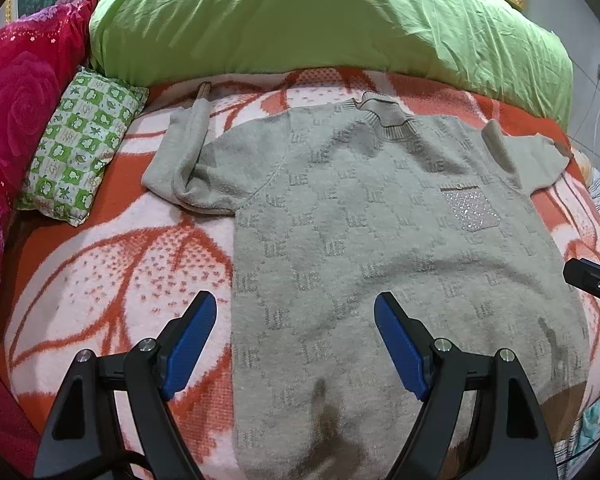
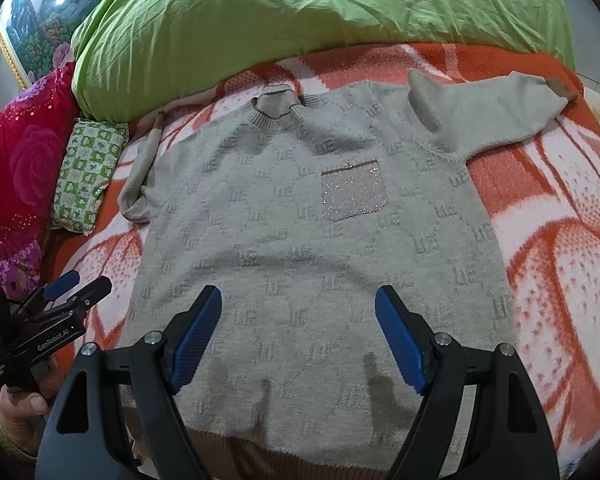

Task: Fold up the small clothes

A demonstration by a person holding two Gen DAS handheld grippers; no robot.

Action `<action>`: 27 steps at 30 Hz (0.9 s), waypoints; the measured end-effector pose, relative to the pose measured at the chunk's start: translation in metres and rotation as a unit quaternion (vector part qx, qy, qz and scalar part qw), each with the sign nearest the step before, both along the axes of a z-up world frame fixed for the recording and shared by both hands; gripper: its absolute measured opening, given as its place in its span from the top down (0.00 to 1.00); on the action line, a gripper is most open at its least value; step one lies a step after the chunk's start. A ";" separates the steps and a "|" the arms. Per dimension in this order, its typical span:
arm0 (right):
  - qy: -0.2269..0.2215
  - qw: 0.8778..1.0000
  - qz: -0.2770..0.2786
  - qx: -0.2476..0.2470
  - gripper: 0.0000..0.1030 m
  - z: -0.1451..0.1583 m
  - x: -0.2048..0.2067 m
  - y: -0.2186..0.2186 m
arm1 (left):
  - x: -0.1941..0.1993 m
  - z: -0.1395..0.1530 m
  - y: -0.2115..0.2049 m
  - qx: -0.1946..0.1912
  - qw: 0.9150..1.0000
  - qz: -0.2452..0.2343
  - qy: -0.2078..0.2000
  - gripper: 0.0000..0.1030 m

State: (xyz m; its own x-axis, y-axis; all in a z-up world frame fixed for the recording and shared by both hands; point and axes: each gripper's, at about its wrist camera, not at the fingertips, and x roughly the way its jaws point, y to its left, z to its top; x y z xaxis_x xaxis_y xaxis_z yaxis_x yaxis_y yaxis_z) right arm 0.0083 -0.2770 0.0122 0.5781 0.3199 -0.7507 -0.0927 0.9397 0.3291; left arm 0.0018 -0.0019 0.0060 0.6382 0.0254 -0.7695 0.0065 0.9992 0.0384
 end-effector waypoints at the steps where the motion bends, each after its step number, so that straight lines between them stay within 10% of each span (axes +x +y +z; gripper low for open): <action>1: 0.000 1.000 -0.001 0.000 0.23 0.000 0.000 0.000 | 0.000 0.000 0.000 0.000 1.000 -0.001 0.000 0.21; 27: 0.037 0.999 -0.001 0.026 0.23 -0.021 0.012 -0.012 | 0.013 -0.009 -0.013 0.010 1.000 -0.002 0.017 0.20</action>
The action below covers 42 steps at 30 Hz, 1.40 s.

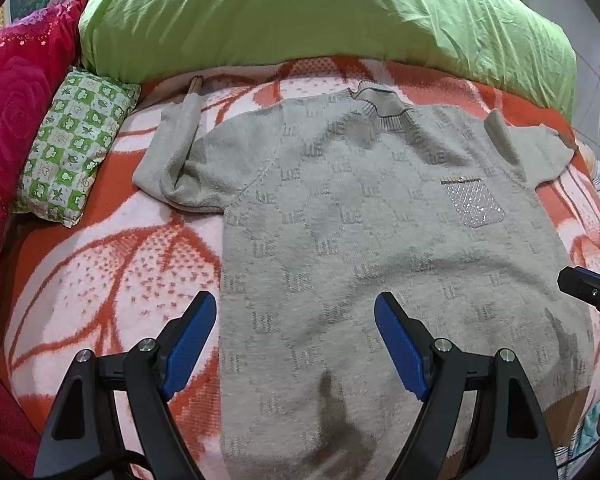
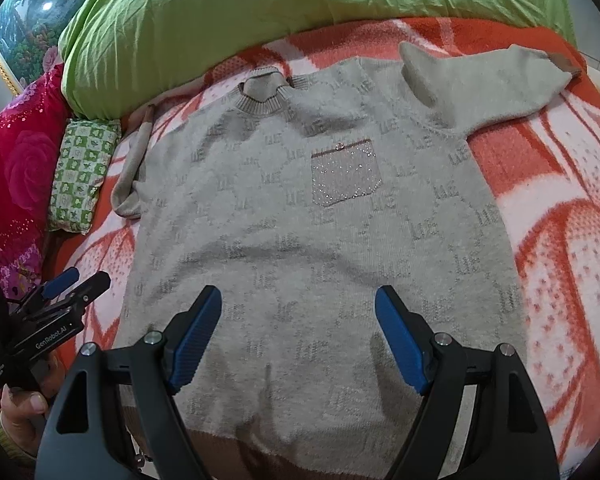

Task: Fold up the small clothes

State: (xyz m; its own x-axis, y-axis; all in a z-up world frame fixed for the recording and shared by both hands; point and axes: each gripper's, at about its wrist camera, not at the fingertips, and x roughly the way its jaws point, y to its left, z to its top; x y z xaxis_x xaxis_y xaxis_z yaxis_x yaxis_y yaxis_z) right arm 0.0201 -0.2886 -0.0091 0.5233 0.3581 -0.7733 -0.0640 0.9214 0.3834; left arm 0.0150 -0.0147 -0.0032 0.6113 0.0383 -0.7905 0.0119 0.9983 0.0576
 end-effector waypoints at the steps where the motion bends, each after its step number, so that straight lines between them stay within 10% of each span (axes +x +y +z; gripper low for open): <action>1: 0.001 1.000 0.000 0.000 0.23 -0.001 0.001 0.000 | 0.001 -0.001 0.000 0.000 1.000 0.000 0.001 0.20; 42: 0.032 0.999 -0.025 0.020 0.23 -0.020 0.074 -0.074 | 0.079 -0.027 -0.020 0.002 0.998 0.036 0.048 0.20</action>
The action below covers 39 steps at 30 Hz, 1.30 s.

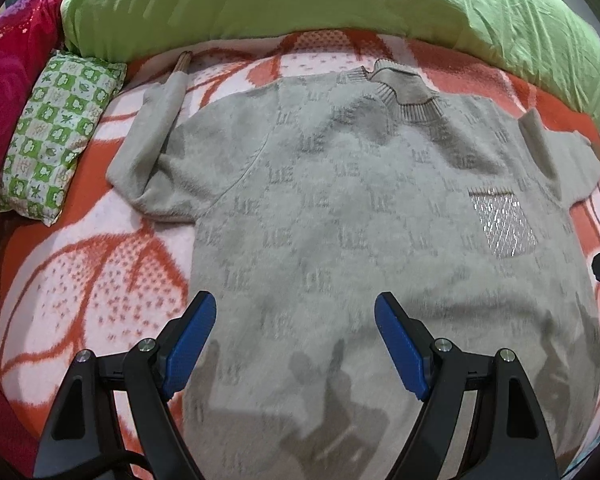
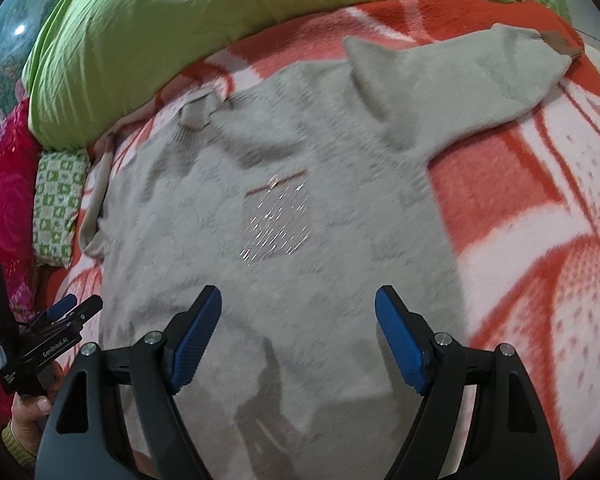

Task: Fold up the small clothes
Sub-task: 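Grasp the brown cuff of a sweater sleeve with the right gripper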

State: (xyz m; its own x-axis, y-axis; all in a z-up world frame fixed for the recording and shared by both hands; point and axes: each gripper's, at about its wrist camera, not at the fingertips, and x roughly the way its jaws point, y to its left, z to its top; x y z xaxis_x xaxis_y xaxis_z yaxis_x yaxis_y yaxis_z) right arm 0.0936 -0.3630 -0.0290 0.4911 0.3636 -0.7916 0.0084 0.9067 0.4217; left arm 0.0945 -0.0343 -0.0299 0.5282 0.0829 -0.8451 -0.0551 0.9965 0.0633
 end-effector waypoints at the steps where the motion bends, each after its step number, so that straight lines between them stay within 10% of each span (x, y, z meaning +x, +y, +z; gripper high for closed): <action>1: -0.001 1.000 -0.003 -0.001 0.23 0.001 0.004 -0.005 | 0.005 0.000 -0.001 -0.001 1.000 0.002 0.000 0.20; 28: -0.017 0.961 -0.275 -0.006 0.23 -0.024 0.159 -0.319 | 0.114 -0.024 -0.005 0.004 0.995 0.095 0.014 0.20; 30: -0.024 0.958 -0.286 -0.002 0.33 -0.028 0.169 -0.331 | 0.120 -0.026 -0.007 0.003 0.996 0.093 0.014 0.20; 35: -0.027 0.960 -0.280 -0.004 0.92 -0.028 0.187 -0.340 | 0.138 -0.042 -0.011 0.001 0.996 0.087 0.031 0.20; 39: -0.100 0.966 -0.238 0.003 0.93 0.021 0.166 -0.301 | 0.137 -0.040 -0.006 -0.018 0.996 0.088 0.027 0.20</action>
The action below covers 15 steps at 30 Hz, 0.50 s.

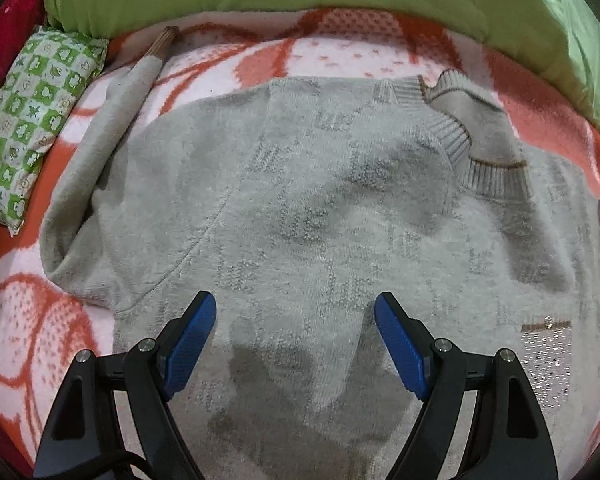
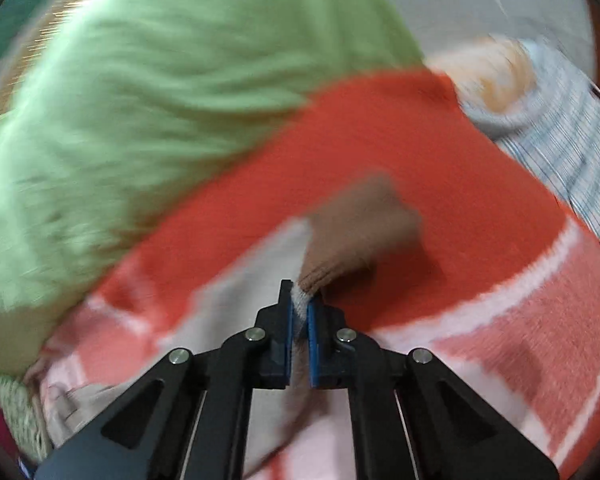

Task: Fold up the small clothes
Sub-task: 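Grasp the brown cuff of a sweater sleeve with the right gripper, then fold the sleeve across the sweater body with the right gripper and release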

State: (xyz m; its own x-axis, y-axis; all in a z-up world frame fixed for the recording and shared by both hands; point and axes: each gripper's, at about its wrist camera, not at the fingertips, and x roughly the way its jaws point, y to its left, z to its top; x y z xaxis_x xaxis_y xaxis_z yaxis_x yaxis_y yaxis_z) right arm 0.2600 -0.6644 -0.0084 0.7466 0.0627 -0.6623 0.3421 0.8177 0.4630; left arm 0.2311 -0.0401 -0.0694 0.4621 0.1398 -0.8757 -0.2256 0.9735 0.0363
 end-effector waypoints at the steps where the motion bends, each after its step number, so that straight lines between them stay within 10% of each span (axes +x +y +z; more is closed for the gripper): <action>1: -0.013 1.000 0.014 0.000 0.93 0.011 -0.005 0.012 | -0.002 0.003 0.001 -0.002 1.000 -0.003 -0.003 0.20; 7: -0.097 0.977 0.189 0.031 0.93 0.076 -0.035 0.150 | -0.022 0.021 0.011 -0.027 0.999 -0.028 -0.015 0.20; 15: -0.051 0.918 0.376 0.114 0.93 0.044 -0.024 0.363 | -0.061 0.035 0.044 -0.070 0.997 -0.034 -0.021 0.20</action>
